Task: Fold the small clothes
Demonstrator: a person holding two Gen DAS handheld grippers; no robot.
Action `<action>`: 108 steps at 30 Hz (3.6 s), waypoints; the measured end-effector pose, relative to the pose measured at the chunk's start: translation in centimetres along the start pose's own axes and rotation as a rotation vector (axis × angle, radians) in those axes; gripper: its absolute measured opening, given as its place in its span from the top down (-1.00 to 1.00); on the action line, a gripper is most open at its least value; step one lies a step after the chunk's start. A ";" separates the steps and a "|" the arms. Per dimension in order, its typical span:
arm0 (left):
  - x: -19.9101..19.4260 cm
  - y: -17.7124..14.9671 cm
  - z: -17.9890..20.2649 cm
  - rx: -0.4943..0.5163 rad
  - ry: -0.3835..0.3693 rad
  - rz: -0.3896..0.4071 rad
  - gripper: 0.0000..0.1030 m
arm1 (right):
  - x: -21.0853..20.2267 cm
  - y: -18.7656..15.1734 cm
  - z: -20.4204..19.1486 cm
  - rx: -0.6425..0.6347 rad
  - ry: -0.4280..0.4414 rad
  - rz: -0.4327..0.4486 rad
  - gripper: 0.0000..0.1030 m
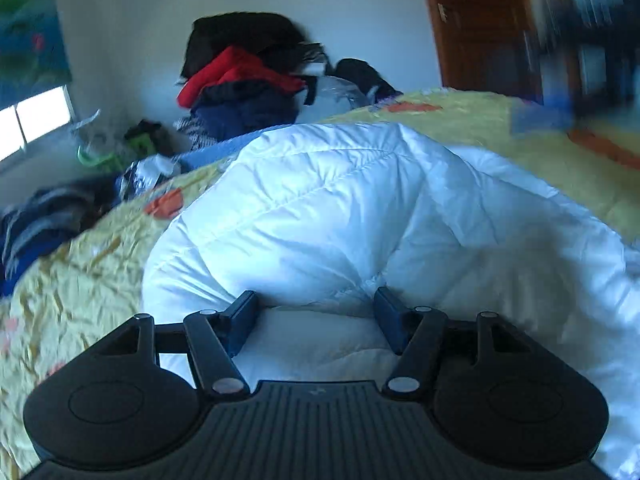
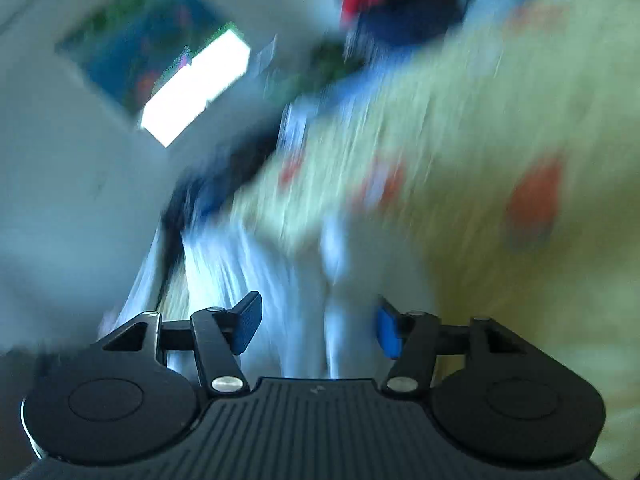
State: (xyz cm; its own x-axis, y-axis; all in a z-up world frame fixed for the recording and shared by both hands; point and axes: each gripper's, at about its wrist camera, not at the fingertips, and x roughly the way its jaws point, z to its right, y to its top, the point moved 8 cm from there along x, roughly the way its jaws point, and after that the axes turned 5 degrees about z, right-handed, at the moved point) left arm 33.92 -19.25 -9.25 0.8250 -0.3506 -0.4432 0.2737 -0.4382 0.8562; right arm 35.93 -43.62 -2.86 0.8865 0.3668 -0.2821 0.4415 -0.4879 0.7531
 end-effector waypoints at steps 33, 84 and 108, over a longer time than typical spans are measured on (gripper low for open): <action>3.9 -0.9 -1.3 -0.203 -0.078 0.021 -0.25 | 18.1 -9.6 -1.7 -0.090 0.103 -0.340 0.98; -11.8 -4.0 -16.8 -0.566 0.197 0.151 -0.75 | 6.1 -5.2 -8.7 0.005 0.152 -0.067 -0.69; 2.7 -3.8 -17.8 -0.371 0.303 -0.080 -0.79 | 24.1 -9.0 -11.9 -0.093 0.088 -0.320 -0.70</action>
State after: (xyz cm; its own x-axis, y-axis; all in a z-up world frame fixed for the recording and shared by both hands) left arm 43.92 -3.80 -8.97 0.8859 -0.0468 -0.4616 0.4547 -0.1099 0.8838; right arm 51.67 -21.00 -9.40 0.6878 0.5584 -0.4639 0.6773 -0.2637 0.6868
